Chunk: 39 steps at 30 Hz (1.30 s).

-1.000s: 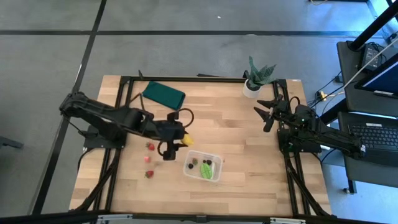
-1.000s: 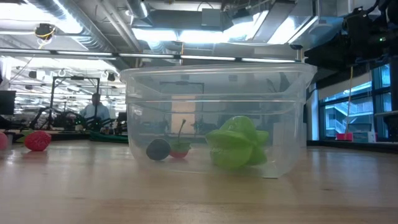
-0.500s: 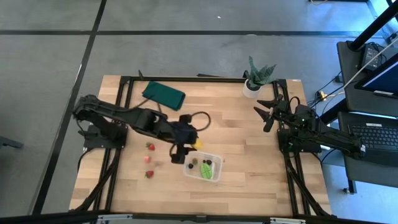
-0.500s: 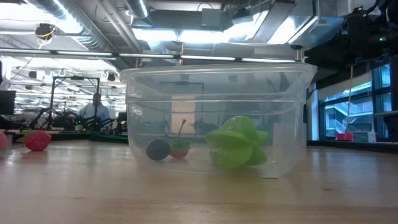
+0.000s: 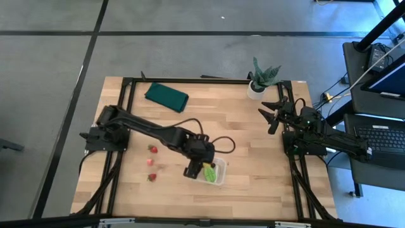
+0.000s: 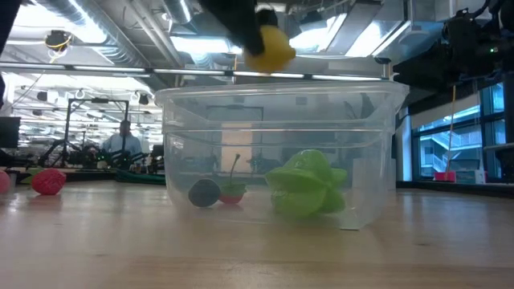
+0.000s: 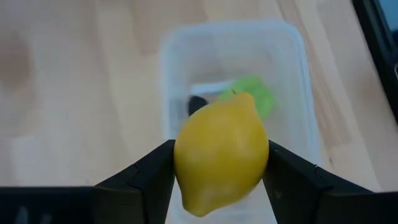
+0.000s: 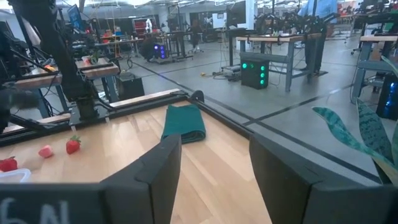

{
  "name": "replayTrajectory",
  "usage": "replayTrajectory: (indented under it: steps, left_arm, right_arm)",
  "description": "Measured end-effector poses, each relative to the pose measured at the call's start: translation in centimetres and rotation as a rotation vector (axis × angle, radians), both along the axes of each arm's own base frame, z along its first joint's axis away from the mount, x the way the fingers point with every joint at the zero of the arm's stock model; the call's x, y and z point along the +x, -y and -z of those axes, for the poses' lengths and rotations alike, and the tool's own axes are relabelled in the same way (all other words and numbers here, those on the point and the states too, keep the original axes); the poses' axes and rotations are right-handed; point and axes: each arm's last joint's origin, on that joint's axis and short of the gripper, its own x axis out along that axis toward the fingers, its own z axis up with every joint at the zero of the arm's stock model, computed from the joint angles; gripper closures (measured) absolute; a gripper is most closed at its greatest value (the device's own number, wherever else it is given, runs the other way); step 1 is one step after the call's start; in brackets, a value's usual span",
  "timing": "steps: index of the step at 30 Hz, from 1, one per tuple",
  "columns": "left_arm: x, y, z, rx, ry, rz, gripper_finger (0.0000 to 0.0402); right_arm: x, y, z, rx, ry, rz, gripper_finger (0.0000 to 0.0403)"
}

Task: Pick and placing Produce into tupperware
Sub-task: Put the yellow lemon into the transparent bin, then put the top strawberry into the transparent bin

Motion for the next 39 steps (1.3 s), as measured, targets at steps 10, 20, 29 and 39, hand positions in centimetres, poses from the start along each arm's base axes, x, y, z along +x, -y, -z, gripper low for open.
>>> replayTrajectory:
  steps: [10,20,29,39]
  left_arm:
    - [0.8,0.1,3.2,0.018,-0.127,0.093,0.0196]
    - [1.2,1.7,6.2,0.023,-0.215,0.137,0.0195]
    - [1.1,2.2,6.3,0.046,-0.210,0.098,0.0180]
    - [1.1,2.1,6.2,0.065,-0.205,0.086,0.0173]
  right_arm:
    - [0.0,0.0,0.0,0.000,-0.002,0.000,0.0210]
    - [0.0,0.0,0.0,0.004,-0.001,-0.001,0.0210]
    - [0.0,0.0,0.0,0.026,0.012,-0.018,0.0210]
    - [0.0,0.0,0.0,0.026,0.012,-0.018,0.0210]
